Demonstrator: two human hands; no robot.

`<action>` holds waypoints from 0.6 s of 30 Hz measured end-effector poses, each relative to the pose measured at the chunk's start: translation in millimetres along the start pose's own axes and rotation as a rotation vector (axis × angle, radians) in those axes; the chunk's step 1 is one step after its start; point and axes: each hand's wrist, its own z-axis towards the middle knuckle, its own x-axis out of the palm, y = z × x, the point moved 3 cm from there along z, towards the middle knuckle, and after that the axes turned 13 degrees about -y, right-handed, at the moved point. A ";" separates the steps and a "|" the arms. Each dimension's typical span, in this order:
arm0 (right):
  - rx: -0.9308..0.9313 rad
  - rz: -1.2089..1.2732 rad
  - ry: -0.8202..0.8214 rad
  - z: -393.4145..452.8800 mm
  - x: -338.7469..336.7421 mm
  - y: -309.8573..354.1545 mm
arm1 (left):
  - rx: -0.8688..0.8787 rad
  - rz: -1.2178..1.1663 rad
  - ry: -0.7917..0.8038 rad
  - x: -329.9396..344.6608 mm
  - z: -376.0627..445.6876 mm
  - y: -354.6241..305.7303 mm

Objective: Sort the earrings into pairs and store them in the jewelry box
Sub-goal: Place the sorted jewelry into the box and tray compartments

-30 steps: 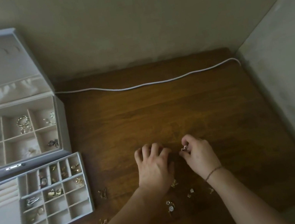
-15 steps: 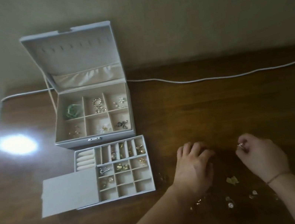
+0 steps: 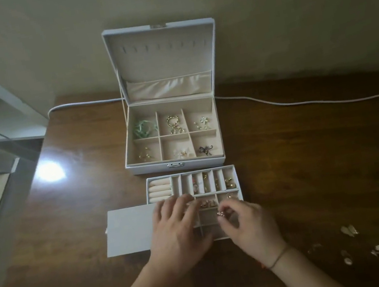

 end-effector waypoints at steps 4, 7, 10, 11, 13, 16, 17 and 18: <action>-0.057 -0.105 -0.030 2.6 20.2 5.9 | -0.078 0.097 0.088 -3.2 -16.4 25.6; -0.069 -0.107 -0.012 4.3 23.8 4.8 | -0.099 0.099 0.074 -1.4 -20.4 33.6; -0.079 -0.095 0.029 4.5 23.3 4.7 | -0.089 0.088 0.057 0.4 -20.5 35.4; -0.072 -0.078 0.042 4.5 22.8 4.7 | -0.085 0.095 0.058 1.0 -20.3 35.8; -0.046 -0.045 0.053 3.6 21.7 3.9 | -0.077 0.106 0.067 1.9 -20.7 36.6; -0.015 0.017 0.038 -1.5 20.0 2.4 | -0.070 0.109 0.082 2.8 -21.1 36.9; -0.005 0.041 0.009 -4.9 18.2 1.7 | -0.069 0.105 0.087 2.7 -20.9 36.7; 0.006 0.057 -0.036 -9.8 15.3 0.0 | -0.069 0.101 0.091 2.5 -20.7 36.1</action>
